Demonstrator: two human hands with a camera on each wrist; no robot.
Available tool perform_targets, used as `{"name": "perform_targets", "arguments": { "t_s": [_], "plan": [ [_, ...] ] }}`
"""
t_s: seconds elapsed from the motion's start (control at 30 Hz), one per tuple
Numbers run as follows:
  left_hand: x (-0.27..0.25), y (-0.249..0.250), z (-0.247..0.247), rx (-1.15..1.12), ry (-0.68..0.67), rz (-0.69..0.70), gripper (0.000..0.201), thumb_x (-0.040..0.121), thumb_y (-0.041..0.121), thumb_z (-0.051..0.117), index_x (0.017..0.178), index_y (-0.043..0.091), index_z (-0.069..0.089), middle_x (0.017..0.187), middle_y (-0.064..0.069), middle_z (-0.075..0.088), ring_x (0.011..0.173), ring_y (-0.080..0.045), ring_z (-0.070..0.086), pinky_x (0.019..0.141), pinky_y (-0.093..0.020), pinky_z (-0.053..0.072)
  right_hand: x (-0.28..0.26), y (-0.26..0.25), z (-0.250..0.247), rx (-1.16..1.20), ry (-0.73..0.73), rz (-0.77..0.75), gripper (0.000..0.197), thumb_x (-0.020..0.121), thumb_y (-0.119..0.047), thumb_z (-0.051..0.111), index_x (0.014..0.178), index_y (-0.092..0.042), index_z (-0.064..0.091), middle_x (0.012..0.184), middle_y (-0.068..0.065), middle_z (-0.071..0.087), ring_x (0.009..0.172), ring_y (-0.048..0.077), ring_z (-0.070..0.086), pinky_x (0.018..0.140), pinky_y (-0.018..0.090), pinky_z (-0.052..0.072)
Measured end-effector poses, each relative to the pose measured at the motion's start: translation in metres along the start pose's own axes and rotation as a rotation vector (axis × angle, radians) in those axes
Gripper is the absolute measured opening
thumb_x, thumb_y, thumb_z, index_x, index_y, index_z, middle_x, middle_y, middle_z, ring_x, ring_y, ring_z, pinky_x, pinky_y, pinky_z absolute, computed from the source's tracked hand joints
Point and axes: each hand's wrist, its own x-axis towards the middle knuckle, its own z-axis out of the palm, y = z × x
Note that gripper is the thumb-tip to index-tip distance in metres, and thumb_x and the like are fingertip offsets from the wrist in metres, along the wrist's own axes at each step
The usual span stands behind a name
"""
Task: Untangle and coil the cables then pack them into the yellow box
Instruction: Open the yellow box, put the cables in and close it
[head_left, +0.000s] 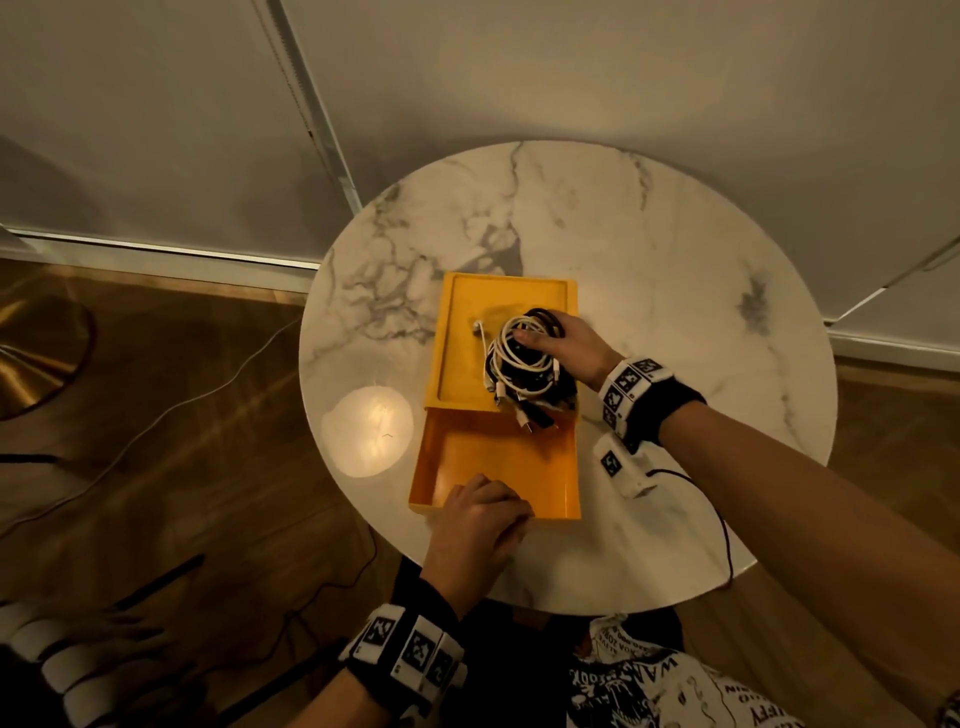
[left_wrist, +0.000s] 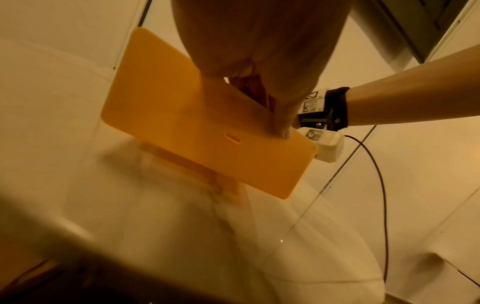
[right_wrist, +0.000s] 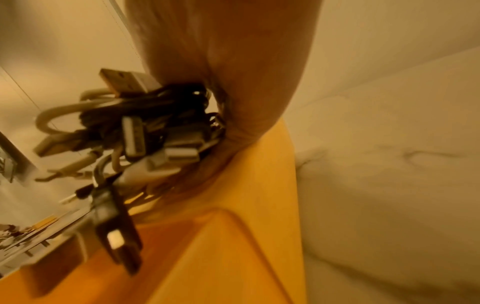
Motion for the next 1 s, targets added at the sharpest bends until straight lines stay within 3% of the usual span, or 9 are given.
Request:
{"name": "perform_targets", "arguments": {
  "t_s": [0.17, 0.3, 0.4, 0.5, 0.63, 0.73, 0.83, 0.9, 1.0],
  "plan": [
    [-0.007, 0.001, -0.006, -0.019, -0.026, 0.026, 0.024, 0.09, 0.037, 0.055, 0.093, 0.022, 0.073, 0.093, 0.006, 0.068, 0.086, -0.014, 0.057, 0.069, -0.033, 0.049, 0.0, 0.002, 0.001, 0.002, 0.01, 0.005, 0.039, 0.086, -0.032, 0.069, 0.118, -0.013, 0.058, 0.116, 0.007, 0.066, 0.108, 0.023, 0.063, 0.101, 0.041, 0.047],
    [-0.002, 0.002, -0.019, -0.017, -0.214, 0.036, 0.022, 0.093, 0.029, 0.059, 0.106, 0.02, 0.074, 0.106, 0.002, 0.069, 0.097, -0.016, 0.057, 0.079, -0.018, 0.035, 0.0, 0.002, 0.002, 0.007, 0.021, -0.011, 0.043, 0.085, -0.034, 0.07, 0.12, -0.01, 0.059, 0.116, 0.008, 0.067, 0.107, 0.023, 0.063, 0.1, 0.041, 0.048],
    [-0.002, -0.005, -0.024, 0.018, -0.35, 0.024, 0.026, 0.095, 0.026, 0.056, 0.118, 0.027, 0.068, 0.118, 0.005, 0.065, 0.108, -0.013, 0.054, 0.086, -0.018, 0.034, 0.0, 0.004, 0.001, -0.01, 0.03, -0.017, 0.043, 0.086, -0.034, 0.069, 0.12, -0.011, 0.057, 0.116, 0.008, 0.066, 0.108, 0.024, 0.062, 0.098, 0.038, 0.048],
    [0.004, -0.005, -0.028, -0.003, -0.418, -0.003, 0.028, 0.093, 0.02, 0.057, 0.119, 0.023, 0.068, 0.119, 0.002, 0.065, 0.108, -0.013, 0.054, 0.087, -0.013, 0.032, -0.002, 0.004, 0.004, -0.01, 0.048, -0.038, 0.043, 0.086, -0.035, 0.068, 0.12, -0.012, 0.057, 0.114, 0.006, 0.066, 0.106, 0.022, 0.062, 0.096, 0.036, 0.048],
    [0.016, -0.004, -0.044, -0.306, -0.31, -0.232, 0.02, 0.092, 0.018, 0.063, 0.109, 0.015, 0.072, 0.11, 0.002, 0.07, 0.096, -0.004, 0.063, 0.086, -0.011, 0.047, -0.006, 0.005, 0.005, -0.006, 0.076, -0.06, 0.043, 0.087, -0.036, 0.067, 0.12, -0.011, 0.058, 0.114, 0.005, 0.066, 0.105, 0.02, 0.063, 0.093, 0.033, 0.048],
    [0.033, -0.01, -0.057, -0.437, -0.008, -0.411, 0.015, 0.093, 0.023, 0.06, 0.105, 0.023, 0.07, 0.103, 0.005, 0.071, 0.09, -0.003, 0.064, 0.08, -0.016, 0.051, -0.014, 0.007, 0.005, 0.01, 0.109, -0.069, 0.041, 0.086, -0.037, 0.068, 0.117, -0.01, 0.059, 0.111, 0.005, 0.067, 0.106, 0.021, 0.064, 0.093, 0.034, 0.049],
    [0.048, -0.01, -0.071, -0.636, 0.226, -0.522, 0.023, 0.093, 0.029, 0.06, 0.115, 0.024, 0.061, 0.111, 0.005, 0.066, 0.094, -0.003, 0.064, 0.077, -0.028, 0.057, -0.034, 0.003, 0.01, 0.032, 0.144, -0.11, 0.043, 0.085, -0.04, 0.069, 0.117, -0.013, 0.059, 0.112, 0.002, 0.068, 0.105, 0.017, 0.064, 0.092, 0.032, 0.05],
    [0.055, -0.007, -0.078, -0.757, 0.255, -0.516, 0.041, 0.09, 0.038, 0.061, 0.127, 0.023, 0.052, 0.118, 0.009, 0.06, 0.1, -0.003, 0.063, 0.078, -0.031, 0.057, -0.052, -0.003, 0.016, 0.009, 0.12, -0.15, 0.04, 0.086, -0.038, 0.068, 0.116, -0.013, 0.058, 0.109, 0.0, 0.067, 0.101, 0.013, 0.064, 0.086, 0.024, 0.049],
    [0.058, 0.001, -0.083, -0.845, 0.128, -0.428, 0.057, 0.083, 0.045, 0.065, 0.135, 0.036, 0.042, 0.128, 0.013, 0.052, 0.107, -0.001, 0.06, 0.082, -0.029, 0.056, -0.078, -0.008, 0.029, -0.021, 0.05, -0.171, 0.035, 0.088, -0.033, 0.066, 0.116, -0.013, 0.056, 0.107, -0.003, 0.066, 0.097, 0.005, 0.063, 0.077, 0.012, 0.047]
  ]
}}
